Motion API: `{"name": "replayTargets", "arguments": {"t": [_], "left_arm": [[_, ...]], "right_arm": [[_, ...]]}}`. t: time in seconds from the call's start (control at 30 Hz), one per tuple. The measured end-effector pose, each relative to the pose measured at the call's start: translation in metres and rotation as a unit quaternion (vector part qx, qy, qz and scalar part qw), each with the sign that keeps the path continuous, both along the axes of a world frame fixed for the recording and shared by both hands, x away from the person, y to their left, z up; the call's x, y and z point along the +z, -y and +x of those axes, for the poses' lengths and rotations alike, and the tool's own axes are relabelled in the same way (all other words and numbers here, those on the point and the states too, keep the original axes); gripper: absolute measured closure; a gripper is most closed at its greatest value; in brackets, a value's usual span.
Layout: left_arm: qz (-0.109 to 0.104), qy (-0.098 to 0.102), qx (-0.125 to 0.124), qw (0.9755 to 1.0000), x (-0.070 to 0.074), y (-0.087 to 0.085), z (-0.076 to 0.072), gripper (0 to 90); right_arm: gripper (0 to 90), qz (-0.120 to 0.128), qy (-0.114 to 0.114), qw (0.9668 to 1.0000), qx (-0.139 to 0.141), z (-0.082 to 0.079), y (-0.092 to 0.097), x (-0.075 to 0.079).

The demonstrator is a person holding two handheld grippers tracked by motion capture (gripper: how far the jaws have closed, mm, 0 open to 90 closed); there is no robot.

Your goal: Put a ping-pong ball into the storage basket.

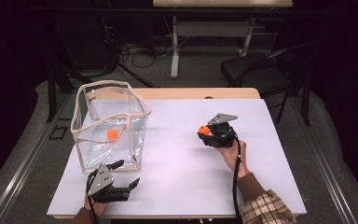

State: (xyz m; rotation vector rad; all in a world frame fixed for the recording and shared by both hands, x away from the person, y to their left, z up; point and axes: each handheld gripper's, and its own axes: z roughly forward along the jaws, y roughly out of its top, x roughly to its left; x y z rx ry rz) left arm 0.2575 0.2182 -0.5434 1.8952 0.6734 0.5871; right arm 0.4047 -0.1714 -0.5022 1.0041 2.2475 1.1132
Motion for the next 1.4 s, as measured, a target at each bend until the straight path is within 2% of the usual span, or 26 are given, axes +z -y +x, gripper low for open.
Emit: {"name": "replayTargets", "arguments": {"t": [0.1, 0.33, 1.4], "left_arm": [[0.001, -0.001, 0.000, 1.0000, 0.000, 0.000, 0.000, 15.9], [0.001, -0.004, 0.000, 1.0000, 0.000, -0.001, 0.000, 15.9], [-0.001, -0.004, 0.003, 1.0000, 0.000, -0.001, 0.001, 15.9]], "right_arm": [[50.8, 0.002, 0.013, 0.9999, 0.000, -0.003, -0.001, 0.002], [50.9, 0.004, 0.017, 0.9998, 0.005, -0.005, -0.006, 0.004], [51.0, 0.013, 0.011, 0.9991, 0.039, 0.000, -0.040, 0.011]]}}
